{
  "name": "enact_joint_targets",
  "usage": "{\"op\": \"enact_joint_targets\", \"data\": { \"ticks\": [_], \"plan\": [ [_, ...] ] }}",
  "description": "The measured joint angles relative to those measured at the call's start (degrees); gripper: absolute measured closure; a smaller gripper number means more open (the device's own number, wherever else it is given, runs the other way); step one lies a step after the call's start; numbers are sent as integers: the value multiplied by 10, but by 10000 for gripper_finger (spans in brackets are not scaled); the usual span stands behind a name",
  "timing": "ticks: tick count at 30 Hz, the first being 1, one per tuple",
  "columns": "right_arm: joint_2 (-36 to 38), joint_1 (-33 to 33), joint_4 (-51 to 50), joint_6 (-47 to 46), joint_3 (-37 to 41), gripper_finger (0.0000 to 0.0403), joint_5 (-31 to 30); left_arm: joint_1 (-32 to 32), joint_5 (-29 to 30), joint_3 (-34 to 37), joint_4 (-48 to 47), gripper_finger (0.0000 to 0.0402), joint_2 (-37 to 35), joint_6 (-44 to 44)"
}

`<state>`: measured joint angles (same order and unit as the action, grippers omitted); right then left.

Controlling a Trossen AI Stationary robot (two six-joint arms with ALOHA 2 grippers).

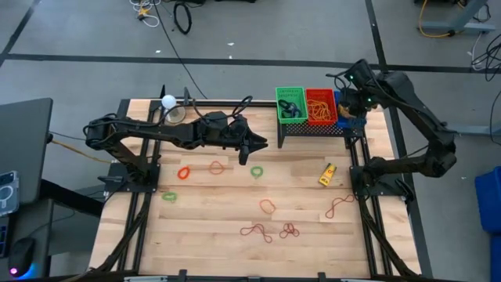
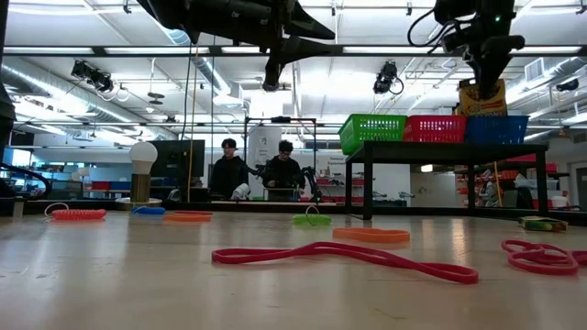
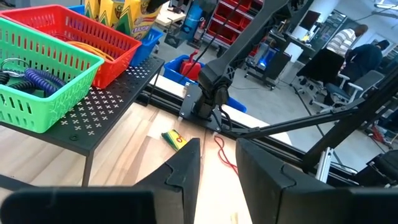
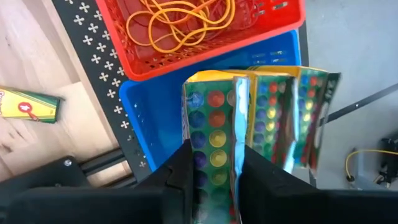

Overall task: Pick & Place Office Desk Supplies
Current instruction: Put the large crayon box into the blue bin

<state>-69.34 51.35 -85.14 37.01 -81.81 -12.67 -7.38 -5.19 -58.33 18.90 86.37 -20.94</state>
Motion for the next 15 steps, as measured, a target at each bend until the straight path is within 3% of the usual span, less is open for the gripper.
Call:
{"op": "enact_joint_targets", "data": {
  "ticks": [15],
  "plan": [
    [0,0,36,-3,16,244,-28,0,0,0,0,293,0,0]
  ]
}}
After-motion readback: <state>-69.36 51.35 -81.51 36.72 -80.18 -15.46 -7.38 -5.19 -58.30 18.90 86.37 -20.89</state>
